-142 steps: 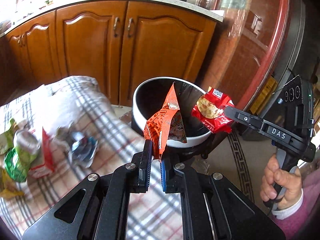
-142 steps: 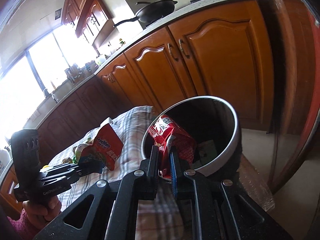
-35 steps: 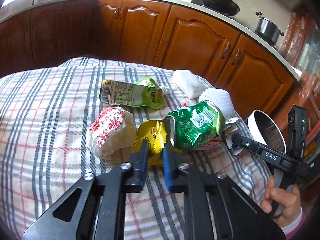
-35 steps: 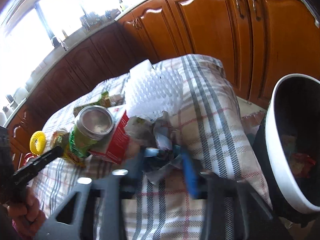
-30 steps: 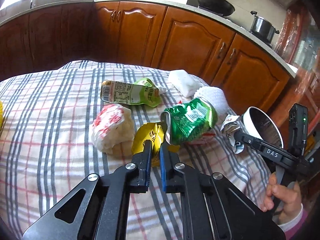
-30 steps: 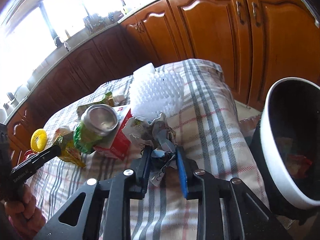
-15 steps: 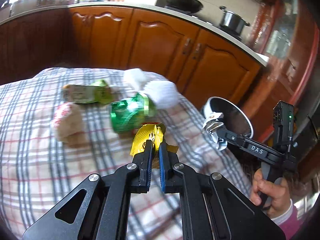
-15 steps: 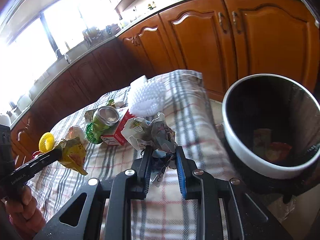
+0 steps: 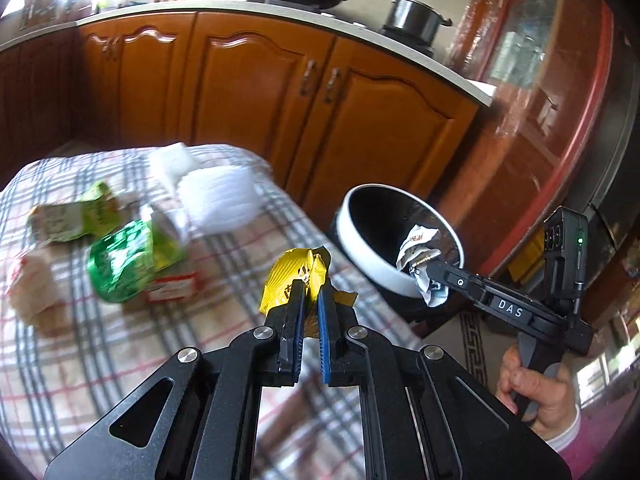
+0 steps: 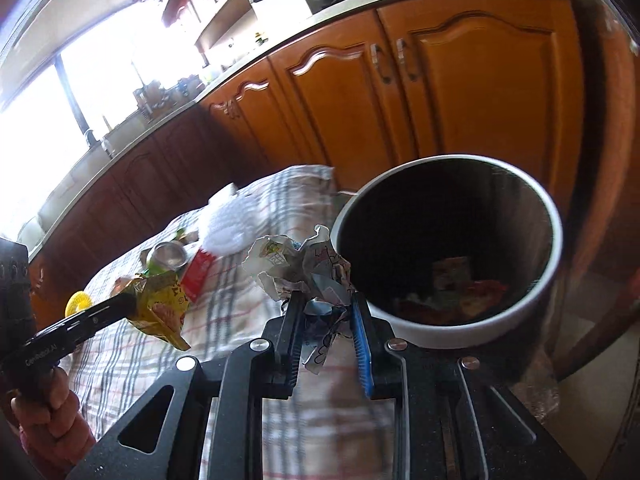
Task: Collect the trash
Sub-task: 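Carry the yellow wrapper and foil into the bin and release both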
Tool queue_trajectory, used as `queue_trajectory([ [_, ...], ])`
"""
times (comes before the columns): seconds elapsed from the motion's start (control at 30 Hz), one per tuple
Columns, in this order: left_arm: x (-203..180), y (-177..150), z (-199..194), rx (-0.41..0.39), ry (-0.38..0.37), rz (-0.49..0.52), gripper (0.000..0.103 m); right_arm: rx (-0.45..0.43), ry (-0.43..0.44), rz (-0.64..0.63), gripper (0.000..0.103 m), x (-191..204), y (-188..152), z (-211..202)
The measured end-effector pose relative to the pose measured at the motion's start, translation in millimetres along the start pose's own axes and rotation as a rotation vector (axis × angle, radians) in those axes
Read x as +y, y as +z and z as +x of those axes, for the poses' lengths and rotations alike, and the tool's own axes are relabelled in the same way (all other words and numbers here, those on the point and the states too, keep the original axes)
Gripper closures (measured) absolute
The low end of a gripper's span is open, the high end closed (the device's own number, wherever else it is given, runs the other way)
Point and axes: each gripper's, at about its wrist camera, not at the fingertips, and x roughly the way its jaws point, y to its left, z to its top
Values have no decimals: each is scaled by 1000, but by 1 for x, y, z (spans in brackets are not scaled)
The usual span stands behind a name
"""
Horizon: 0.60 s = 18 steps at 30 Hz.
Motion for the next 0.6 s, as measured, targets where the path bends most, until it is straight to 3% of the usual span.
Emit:
queue_trajectory([
  [0.6, -60, 35, 56, 37, -92, 88, 98, -47, -81, 79, 80, -54, 21, -8],
])
